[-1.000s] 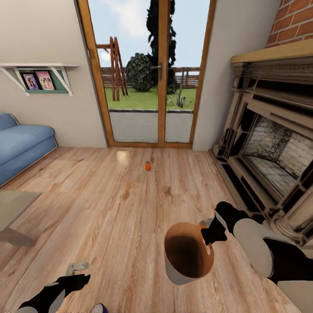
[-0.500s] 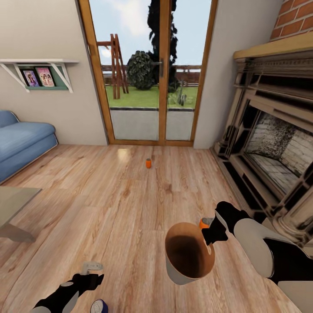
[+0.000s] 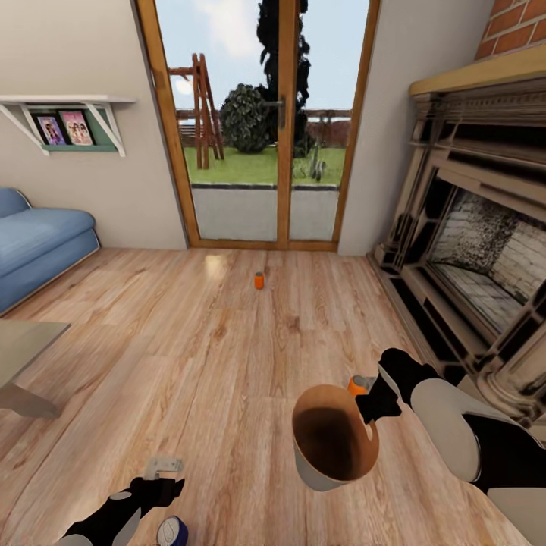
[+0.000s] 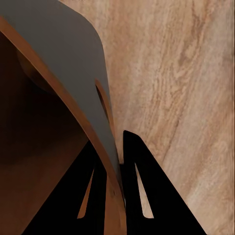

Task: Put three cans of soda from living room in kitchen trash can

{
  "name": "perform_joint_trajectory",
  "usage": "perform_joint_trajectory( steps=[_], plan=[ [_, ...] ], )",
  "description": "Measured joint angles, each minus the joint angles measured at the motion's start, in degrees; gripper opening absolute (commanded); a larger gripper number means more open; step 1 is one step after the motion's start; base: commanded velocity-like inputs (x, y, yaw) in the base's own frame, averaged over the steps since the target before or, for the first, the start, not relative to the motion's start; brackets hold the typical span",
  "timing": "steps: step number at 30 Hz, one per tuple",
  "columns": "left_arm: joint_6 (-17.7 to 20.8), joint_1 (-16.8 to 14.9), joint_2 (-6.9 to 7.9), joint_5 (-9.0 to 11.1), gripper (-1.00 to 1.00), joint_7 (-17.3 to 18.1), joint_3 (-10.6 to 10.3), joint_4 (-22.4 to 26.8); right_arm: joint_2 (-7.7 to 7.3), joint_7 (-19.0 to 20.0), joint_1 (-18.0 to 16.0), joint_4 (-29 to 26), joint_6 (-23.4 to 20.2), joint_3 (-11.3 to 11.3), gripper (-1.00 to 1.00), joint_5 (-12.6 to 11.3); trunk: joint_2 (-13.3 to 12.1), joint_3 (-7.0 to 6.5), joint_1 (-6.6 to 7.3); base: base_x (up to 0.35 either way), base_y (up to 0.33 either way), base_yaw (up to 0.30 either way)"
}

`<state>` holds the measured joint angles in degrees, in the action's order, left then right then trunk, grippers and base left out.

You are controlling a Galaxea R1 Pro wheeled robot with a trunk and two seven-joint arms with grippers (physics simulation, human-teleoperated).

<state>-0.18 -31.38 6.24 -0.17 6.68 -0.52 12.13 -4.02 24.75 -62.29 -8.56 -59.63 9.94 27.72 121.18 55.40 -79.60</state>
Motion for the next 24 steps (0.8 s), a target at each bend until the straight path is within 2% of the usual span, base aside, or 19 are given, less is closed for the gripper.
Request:
perform_joint_trajectory(
  steps=[6, 12, 18, 24],
  plan=[
    [-0.07, 0.00, 0.00, 0.00, 1.00, 0.00, -0.01, 0.00, -0.05, 0.10, -0.38, 0.09, -0.17, 0.40, -1.00, -1.03, 0.00, 0.50, 0.00, 0.000, 0.000, 0.000],
    [-0.11, 0.02, 0.00, 0.00, 1.00, 0.00, -0.01, 0.00, -0.10, 0.02, -0.43, 0.10, -0.05, -0.10, -1.00, -0.13, 0.00, 0.68, 0.00, 0.000, 0.000, 0.000],
    [-0.16, 0.08, -0.04, 0.00, 1.00, 0.00, -0.01, 0.00, -0.11, 0.09, -0.42, 0.10, -0.16, 0.10, -1.00, -0.91, 0.00, 0.72, 0.00, 0.000, 0.000, 0.000],
    [-0.17, 0.09, -0.09, -0.07, 1.00, 0.00, -0.01, 0.00, -0.16, 0.04, -0.46, 0.03, -0.07, -0.32, -1.00, -0.33, 0.00, 0.72, 0.00, 0.000, 0.000, 0.000]
  ],
)
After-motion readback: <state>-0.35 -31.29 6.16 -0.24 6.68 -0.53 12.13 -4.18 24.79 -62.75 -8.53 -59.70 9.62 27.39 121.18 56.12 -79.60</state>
